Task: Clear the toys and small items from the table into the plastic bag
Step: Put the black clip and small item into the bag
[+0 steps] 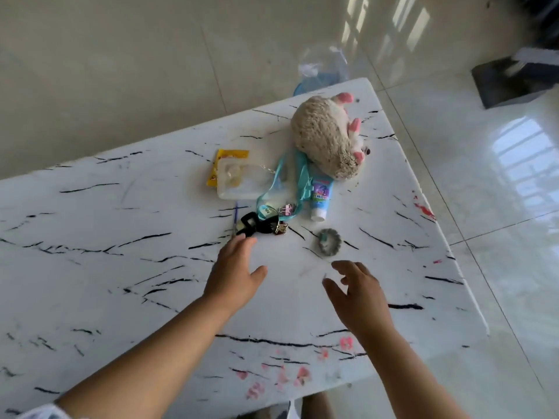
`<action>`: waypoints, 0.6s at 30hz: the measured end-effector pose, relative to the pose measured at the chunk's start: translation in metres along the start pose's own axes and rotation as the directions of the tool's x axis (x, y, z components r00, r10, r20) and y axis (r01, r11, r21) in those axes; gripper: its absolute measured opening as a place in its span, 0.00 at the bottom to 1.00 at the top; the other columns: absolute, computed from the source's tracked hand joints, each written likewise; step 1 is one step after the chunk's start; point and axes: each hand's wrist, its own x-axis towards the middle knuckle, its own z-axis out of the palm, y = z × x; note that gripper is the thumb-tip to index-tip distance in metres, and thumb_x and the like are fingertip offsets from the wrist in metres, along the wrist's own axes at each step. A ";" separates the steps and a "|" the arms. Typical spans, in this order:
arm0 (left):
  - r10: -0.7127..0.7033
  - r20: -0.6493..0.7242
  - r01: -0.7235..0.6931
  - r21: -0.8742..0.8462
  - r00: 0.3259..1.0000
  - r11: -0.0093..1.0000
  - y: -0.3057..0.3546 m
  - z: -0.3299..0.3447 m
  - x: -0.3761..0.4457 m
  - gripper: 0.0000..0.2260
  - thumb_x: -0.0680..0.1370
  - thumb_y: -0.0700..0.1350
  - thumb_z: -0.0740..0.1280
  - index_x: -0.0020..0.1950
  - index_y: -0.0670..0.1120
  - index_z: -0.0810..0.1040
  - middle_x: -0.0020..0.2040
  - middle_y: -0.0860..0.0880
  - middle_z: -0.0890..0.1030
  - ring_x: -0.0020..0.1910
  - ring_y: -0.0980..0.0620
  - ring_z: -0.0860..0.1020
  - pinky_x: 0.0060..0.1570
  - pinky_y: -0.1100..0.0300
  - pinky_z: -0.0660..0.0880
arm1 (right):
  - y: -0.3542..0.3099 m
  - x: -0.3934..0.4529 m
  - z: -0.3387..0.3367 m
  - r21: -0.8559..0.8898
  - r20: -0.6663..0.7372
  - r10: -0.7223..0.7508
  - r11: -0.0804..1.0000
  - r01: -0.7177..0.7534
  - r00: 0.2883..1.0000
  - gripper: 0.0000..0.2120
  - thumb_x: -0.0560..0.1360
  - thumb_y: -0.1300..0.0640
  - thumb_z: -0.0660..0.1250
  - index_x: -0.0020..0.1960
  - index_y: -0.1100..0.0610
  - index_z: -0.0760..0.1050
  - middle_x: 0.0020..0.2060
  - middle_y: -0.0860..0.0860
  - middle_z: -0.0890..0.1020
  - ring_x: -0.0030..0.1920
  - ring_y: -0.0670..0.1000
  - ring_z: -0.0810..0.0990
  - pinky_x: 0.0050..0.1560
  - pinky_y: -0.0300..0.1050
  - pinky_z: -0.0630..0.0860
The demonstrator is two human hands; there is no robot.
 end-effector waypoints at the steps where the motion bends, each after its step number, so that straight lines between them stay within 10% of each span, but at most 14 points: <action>1: 0.006 -0.024 -0.005 0.026 1.000 1.000 -0.002 0.009 0.016 0.27 0.75 0.46 0.67 0.72 0.46 0.63 0.75 0.48 0.60 0.74 0.50 0.57 0.70 0.57 0.58 | 0.004 0.015 0.006 -0.021 0.011 0.001 1.000 -0.001 1.000 0.18 0.75 0.51 0.65 0.64 0.54 0.71 0.59 0.51 0.75 0.57 0.51 0.76 0.53 0.43 0.73; 6: 0.078 -0.119 -0.048 0.233 0.990 0.971 -0.018 0.036 0.079 0.32 0.74 0.42 0.68 0.75 0.46 0.58 0.77 0.45 0.54 0.76 0.43 0.48 0.72 0.51 0.52 | 0.023 0.068 0.029 -0.148 0.044 -0.023 0.989 0.029 0.999 0.20 0.75 0.51 0.65 0.65 0.53 0.68 0.63 0.51 0.71 0.62 0.54 0.70 0.56 0.45 0.71; 10: 0.103 -0.167 -0.039 0.348 0.981 0.937 -0.032 0.048 0.090 0.26 0.69 0.42 0.72 0.66 0.45 0.71 0.62 0.44 0.73 0.66 0.40 0.67 0.63 0.49 0.65 | 0.037 0.090 0.043 -0.241 0.031 -0.061 0.968 0.066 0.998 0.24 0.74 0.54 0.66 0.68 0.53 0.66 0.68 0.50 0.65 0.64 0.55 0.66 0.58 0.47 0.70; 18: -0.062 -0.156 0.082 0.127 0.986 0.989 -0.043 0.064 0.043 0.16 0.67 0.36 0.70 0.53 0.42 0.73 0.52 0.44 0.71 0.49 0.40 0.75 0.42 0.52 0.73 | 0.057 0.081 0.064 -0.405 0.060 0.011 0.914 0.014 0.998 0.13 0.76 0.56 0.61 0.60 0.53 0.73 0.59 0.53 0.68 0.58 0.56 0.68 0.53 0.47 0.70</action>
